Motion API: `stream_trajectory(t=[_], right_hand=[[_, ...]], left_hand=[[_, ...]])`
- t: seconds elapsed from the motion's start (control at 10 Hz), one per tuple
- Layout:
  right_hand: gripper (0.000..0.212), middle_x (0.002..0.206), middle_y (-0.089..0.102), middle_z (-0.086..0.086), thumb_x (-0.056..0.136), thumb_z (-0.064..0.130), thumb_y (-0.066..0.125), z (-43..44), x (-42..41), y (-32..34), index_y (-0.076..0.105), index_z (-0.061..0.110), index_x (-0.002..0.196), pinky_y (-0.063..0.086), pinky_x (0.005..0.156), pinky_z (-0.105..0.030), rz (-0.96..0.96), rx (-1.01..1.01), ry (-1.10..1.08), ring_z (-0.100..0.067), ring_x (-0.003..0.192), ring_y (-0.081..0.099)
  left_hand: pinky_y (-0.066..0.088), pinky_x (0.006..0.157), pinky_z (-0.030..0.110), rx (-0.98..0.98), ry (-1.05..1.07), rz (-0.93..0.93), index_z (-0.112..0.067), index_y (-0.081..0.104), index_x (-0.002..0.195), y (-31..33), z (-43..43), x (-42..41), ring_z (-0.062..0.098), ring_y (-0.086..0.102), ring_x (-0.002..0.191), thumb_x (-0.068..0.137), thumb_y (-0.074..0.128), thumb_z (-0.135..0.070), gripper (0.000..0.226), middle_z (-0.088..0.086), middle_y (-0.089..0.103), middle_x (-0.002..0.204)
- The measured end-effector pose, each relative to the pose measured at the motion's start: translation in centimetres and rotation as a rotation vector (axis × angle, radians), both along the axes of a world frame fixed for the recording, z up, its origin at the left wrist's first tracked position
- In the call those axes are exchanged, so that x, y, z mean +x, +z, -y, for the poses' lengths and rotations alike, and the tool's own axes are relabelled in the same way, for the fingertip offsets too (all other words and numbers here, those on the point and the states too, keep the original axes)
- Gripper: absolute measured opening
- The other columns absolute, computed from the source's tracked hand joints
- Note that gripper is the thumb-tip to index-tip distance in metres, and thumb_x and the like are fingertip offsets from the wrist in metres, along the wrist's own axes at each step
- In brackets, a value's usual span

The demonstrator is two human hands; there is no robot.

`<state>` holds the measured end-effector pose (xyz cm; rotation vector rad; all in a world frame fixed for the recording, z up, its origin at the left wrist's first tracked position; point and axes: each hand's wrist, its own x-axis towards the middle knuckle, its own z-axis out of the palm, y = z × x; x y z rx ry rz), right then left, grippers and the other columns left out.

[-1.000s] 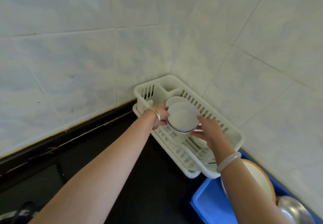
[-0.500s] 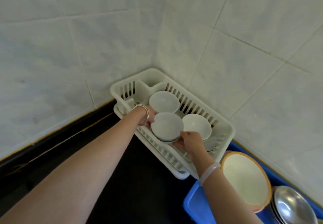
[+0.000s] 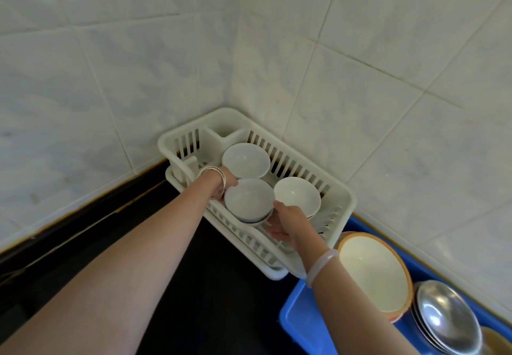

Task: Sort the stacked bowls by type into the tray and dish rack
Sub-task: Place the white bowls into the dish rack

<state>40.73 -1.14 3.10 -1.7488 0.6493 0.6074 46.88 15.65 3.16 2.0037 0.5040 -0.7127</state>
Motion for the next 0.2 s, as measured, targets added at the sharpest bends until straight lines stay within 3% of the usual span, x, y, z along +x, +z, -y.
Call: stream_trajectory(t=[0.1,0.2], right_hand=[[0.028,0.105,0.069,-0.017,0.098,0.027,0.042,0.6,-1.2,1.8,0.061,0.006,0.094,0.056,0.076,-0.037,0.075,-0.009,0.022,-0.032,0.086,0.067],[0.028,0.102,0.069,-0.007,0.100,0.022,0.040,2.4,-2.8,4.7,0.061,0.006,0.111,0.055,0.059,-0.021,0.272,0.141,-0.039,-0.018,0.082,0.066]], left_hand=[[0.051,0.090,0.041,0.002,0.028,0.133,0.001,0.056,0.118,0.9,0.2,-0.7,0.035,0.057,0.109,0.087,0.056,-0.014,0.034,0.018,0.063,0.113],[0.050,0.074,0.032,0.121,0.003,0.280,-0.002,0.062,0.105,2.7,0.4,-3.0,0.034,0.060,0.101,0.086,0.059,-0.027,0.032,0.015,0.067,0.099]])
